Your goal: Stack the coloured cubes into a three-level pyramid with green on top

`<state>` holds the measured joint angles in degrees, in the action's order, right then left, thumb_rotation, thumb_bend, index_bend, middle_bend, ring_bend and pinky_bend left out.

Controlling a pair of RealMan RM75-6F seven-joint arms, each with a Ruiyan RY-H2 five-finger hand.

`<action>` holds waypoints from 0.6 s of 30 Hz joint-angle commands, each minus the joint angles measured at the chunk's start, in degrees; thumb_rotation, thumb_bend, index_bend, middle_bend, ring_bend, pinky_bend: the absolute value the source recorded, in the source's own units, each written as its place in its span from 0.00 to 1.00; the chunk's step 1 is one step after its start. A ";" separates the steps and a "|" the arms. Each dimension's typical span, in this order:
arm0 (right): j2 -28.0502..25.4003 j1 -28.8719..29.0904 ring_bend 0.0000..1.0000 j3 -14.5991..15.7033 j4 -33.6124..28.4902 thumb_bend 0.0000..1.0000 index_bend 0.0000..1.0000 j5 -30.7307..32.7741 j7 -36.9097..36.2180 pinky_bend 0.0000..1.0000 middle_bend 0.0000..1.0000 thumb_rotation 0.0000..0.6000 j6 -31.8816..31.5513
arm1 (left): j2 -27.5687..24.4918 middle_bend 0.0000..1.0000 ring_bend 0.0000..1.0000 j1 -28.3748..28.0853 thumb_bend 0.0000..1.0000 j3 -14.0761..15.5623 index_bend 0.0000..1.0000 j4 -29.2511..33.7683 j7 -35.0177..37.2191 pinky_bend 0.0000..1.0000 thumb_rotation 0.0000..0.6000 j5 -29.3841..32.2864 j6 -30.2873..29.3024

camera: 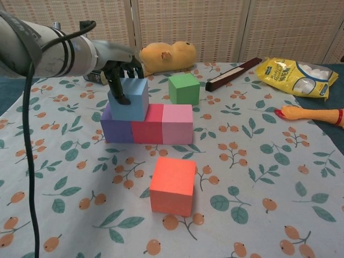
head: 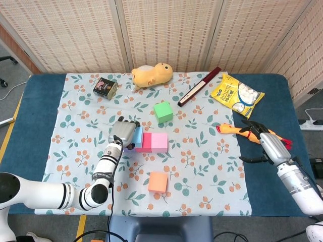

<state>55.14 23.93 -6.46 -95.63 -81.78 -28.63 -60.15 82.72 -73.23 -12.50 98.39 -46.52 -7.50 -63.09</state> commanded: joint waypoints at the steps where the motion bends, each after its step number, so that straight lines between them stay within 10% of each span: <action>1: -0.02 0.00 0.00 0.00 -0.01 0.05 0.00 0.03 0.01 0.00 0.24 1.00 0.01 | -0.02 0.31 0.25 0.16 0.31 -0.21 0.32 -0.02 -0.05 0.12 1.00 0.02 0.04; 18: 0.21 0.25 0.00 -0.11 0.36 0.05 0.00 0.27 -0.13 0.00 0.25 1.00 0.43 | -0.04 0.30 0.25 0.69 0.31 -0.98 0.31 -0.23 -1.19 0.12 1.00 0.60 0.37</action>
<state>55.35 24.18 -6.57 -95.26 -81.51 -28.77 -59.72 82.68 -72.54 -13.48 98.17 -47.72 -6.89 -62.73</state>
